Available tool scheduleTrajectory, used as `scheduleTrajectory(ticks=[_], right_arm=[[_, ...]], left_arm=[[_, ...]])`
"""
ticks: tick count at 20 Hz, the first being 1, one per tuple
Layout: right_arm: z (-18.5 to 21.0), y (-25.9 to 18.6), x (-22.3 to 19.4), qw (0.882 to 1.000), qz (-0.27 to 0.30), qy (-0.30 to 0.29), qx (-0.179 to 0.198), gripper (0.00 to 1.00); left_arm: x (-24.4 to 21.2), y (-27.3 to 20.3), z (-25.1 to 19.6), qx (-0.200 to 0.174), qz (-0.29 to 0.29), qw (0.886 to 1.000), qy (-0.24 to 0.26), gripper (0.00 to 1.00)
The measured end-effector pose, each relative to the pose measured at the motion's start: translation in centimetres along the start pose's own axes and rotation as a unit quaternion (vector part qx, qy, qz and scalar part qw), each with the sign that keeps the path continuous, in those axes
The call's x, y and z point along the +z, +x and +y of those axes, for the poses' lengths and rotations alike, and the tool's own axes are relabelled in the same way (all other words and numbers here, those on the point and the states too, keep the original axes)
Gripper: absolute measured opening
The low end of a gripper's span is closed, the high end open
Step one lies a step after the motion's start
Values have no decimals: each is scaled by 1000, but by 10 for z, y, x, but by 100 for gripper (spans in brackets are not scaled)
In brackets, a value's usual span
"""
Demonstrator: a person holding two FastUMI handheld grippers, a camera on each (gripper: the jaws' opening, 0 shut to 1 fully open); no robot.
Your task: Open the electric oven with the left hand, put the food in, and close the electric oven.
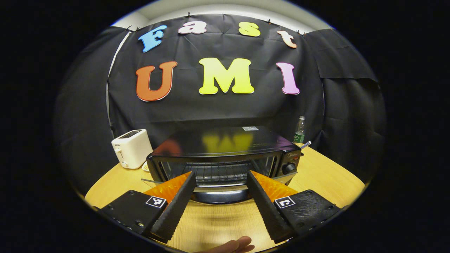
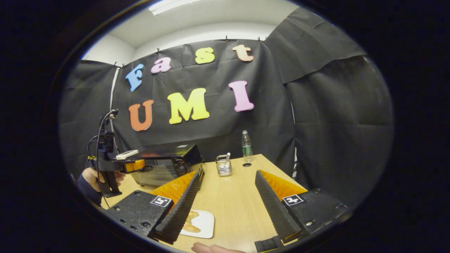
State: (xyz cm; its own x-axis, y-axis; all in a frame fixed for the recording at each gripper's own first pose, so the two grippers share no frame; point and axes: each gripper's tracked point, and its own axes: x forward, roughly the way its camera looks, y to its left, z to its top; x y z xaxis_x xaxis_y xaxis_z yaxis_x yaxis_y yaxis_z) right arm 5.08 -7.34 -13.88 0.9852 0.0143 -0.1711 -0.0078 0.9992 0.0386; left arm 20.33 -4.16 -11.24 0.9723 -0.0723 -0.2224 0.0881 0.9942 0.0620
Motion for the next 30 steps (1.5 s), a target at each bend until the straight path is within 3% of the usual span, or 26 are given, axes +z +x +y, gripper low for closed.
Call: scheduleTrajectory(ticks=[8,11,19,24,26,27,28,30], right_arm=[[23,-3,-54,998,58,-1,24,96],[50,0,-85,994,89,10,64,96],[88,12,-141,983,140,-30,111,96],[99,24,-170,977,175,-37,119,96],[103,30,-181,973,191,-43,120,96],[106,34,-188,971,200,-50,121,96],[109,38,-195,968,210,-56,122,96],[117,43,-206,963,227,-65,127,96]], left_arm=[[-55,-25,5,10,35,999,-17,98],[-76,-28,0,6,44,999,-27,99],[-137,-27,4,-4,96,989,-109,95],[-141,-25,5,-5,65,996,-64,95],[-130,-34,21,31,37,997,-55,95],[-116,-42,22,23,14,997,-66,83],[-104,-53,14,0,-8,997,-82,93],[-88,-70,20,-4,-26,995,-95,92]])
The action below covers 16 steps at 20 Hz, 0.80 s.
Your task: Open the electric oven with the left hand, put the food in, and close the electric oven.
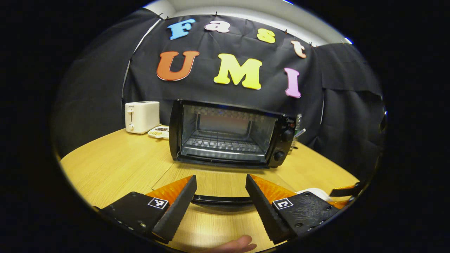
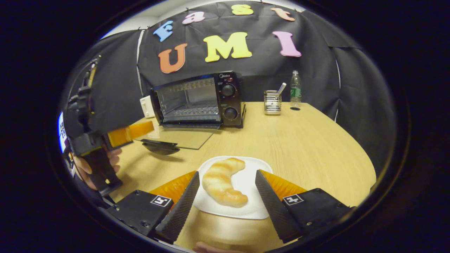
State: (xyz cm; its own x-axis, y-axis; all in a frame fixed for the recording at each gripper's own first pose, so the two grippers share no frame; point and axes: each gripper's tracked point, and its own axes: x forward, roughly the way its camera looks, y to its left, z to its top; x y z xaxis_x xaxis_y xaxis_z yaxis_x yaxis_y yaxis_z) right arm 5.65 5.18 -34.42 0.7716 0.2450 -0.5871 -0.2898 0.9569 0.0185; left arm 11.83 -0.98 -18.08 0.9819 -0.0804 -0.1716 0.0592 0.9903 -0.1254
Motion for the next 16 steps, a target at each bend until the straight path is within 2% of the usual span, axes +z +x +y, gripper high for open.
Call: scheduleTrajectory(ticks=[6,8,11,12,13,16], right_arm=[[19,18,-1,1000,22,-17,7,97],[18,22,-5,999,39,-26,-4,90],[10,23,-6,997,55,-33,-44,76],[13,23,-6,997,58,-33,-46,74],[17,26,-10,996,67,-35,-46,66],[14,24,-10,995,83,-14,-56,63]], left_arm=[[38,-86,42,20,-38,999,9,92],[37,-112,59,29,-34,999,11,92],[38,-146,76,34,-47,998,17,92],[39,-154,80,30,-52,998,13,92],[38,-162,85,30,-52,998,6,92],[43,-177,100,37,-63,997,-8,92]])
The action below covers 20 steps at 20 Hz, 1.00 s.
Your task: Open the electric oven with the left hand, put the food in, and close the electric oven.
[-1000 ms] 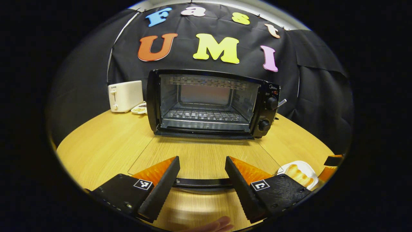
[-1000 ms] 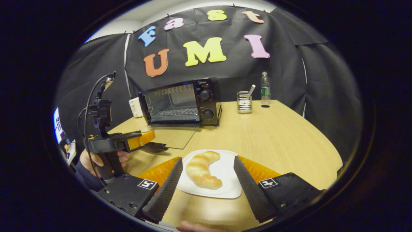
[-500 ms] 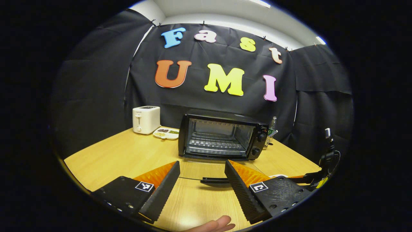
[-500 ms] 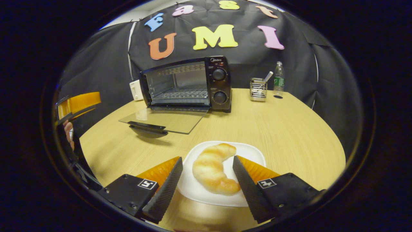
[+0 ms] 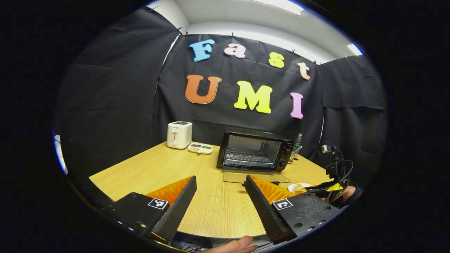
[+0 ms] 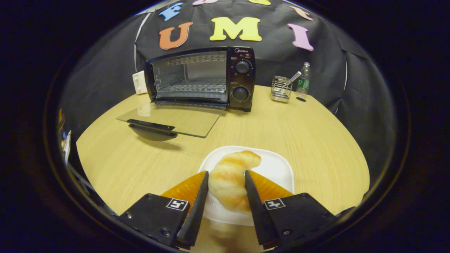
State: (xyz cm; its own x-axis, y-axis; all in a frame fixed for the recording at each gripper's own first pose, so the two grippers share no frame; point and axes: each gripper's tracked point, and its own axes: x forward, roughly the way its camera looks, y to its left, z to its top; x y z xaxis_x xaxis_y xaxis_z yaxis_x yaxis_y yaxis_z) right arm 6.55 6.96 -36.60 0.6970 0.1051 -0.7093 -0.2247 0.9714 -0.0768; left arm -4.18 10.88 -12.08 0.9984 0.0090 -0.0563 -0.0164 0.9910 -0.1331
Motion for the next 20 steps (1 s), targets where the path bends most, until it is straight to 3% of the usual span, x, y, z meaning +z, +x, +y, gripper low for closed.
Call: scheduleTrajectory(ticks=[4,7,11,17,20], right_arm=[[3,-20,13,997,-9,67,22,58],[7,-41,37,996,-46,69,23,57],[51,-50,77,989,-82,94,76,57],[121,5,150,973,-130,153,116,57],[147,43,176,969,-136,169,116,57]], left_arm=[[7,-5,7,-8,-20,1000,-6,92],[12,-13,15,-4,-30,1000,8,92],[11,-17,21,-2,-33,999,1,93],[13,-15,42,26,-47,999,6,93],[9,-10,54,35,-37,999,3,93]])
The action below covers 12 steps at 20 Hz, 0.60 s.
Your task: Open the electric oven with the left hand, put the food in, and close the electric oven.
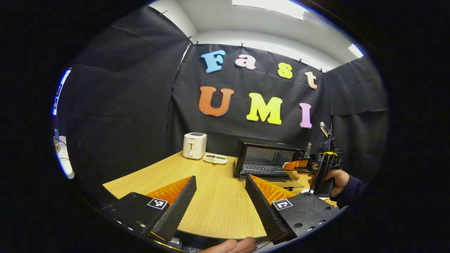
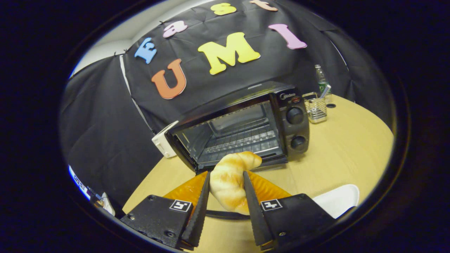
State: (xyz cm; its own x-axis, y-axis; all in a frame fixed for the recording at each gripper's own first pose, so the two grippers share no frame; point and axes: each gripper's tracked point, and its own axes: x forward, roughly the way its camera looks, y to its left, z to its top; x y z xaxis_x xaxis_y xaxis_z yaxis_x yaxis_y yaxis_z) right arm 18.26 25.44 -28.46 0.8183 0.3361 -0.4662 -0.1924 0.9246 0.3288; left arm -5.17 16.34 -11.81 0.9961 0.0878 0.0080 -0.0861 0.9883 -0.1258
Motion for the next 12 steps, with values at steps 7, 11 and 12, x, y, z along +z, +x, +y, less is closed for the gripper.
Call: scheduleTrajectory(ticks=[7,11,12], right_arm=[[11,95,32,998,-37,19,-45,57],[5,134,56,994,-82,48,-53,57],[5,143,61,993,-93,57,-46,57]], left_arm=[[-15,23,24,35,24,999,27,93],[-17,31,28,39,34,998,41,93],[-17,32,28,38,36,998,43,93]])
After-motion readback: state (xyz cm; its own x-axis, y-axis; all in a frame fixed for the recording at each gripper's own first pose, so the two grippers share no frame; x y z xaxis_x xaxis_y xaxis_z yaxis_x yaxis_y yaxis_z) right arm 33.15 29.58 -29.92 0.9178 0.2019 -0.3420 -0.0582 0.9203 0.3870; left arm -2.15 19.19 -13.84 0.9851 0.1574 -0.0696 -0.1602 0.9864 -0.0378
